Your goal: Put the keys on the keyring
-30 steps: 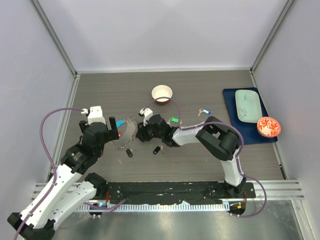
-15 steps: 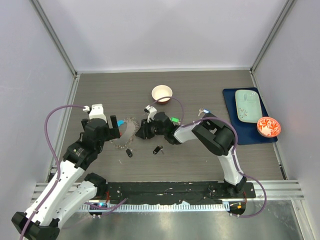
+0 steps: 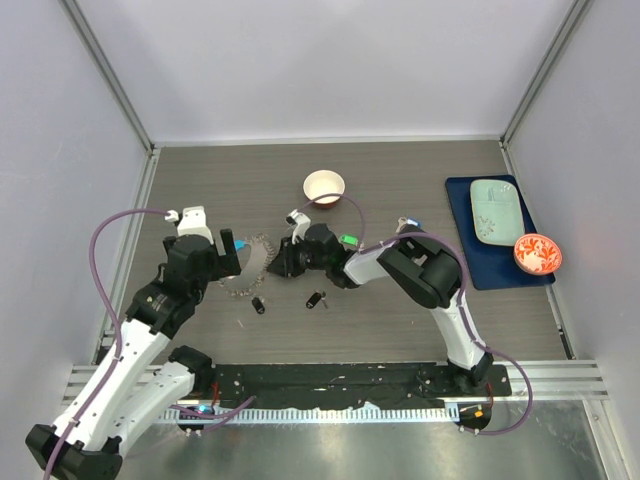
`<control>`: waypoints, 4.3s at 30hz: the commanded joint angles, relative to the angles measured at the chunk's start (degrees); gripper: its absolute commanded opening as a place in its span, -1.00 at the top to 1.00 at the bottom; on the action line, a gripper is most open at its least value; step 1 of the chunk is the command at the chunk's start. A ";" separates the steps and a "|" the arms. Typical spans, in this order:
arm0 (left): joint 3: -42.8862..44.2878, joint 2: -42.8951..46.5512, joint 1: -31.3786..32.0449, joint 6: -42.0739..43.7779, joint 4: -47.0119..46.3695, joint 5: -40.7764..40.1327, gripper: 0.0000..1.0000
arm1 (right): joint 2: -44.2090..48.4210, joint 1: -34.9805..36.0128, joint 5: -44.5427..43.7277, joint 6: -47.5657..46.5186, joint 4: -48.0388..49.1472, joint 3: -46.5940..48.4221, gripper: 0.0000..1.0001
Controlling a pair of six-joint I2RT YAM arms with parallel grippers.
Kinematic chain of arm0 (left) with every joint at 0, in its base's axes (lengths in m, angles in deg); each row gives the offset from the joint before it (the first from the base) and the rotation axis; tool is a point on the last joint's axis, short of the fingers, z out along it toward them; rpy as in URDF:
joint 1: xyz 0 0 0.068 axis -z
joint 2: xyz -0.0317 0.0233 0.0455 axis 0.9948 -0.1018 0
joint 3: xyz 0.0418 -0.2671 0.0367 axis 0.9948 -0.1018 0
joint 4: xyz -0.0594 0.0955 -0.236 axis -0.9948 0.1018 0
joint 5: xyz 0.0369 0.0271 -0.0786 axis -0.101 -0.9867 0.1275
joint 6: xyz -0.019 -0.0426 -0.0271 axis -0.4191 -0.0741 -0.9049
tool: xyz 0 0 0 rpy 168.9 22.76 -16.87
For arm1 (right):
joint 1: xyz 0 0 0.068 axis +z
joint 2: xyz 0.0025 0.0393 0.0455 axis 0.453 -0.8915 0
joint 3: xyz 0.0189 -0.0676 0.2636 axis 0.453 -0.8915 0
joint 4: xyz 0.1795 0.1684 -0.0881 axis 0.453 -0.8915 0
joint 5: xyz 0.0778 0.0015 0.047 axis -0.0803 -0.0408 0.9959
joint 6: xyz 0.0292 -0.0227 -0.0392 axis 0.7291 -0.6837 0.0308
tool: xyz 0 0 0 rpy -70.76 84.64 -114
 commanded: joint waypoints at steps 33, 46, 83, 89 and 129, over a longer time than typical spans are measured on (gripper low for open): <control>-0.34 0.22 -2.87 0.42 -3.45 5.42 -0.85 | 4.00 3.77 -5.65 -8.59 -0.93 3.11 0.40; -0.42 0.13 -3.48 0.33 -3.72 6.65 -0.85 | 2.15 3.68 -3.80 -6.83 -0.84 5.22 0.39; -0.86 2.85 -4.45 0.77 -4.59 7.71 -0.85 | 9.44 3.85 -3.28 -19.13 -2.78 5.66 0.99; -2.62 10.58 -4.98 2.35 -7.67 9.11 -0.83 | 15.59 3.85 0.24 -23.44 3.01 3.12 0.99; -19.23 9.98 -4.54 -16.19 -63.83 65.18 0.04 | 54.53 3.77 8.59 -15.80 19.20 -26.50 0.99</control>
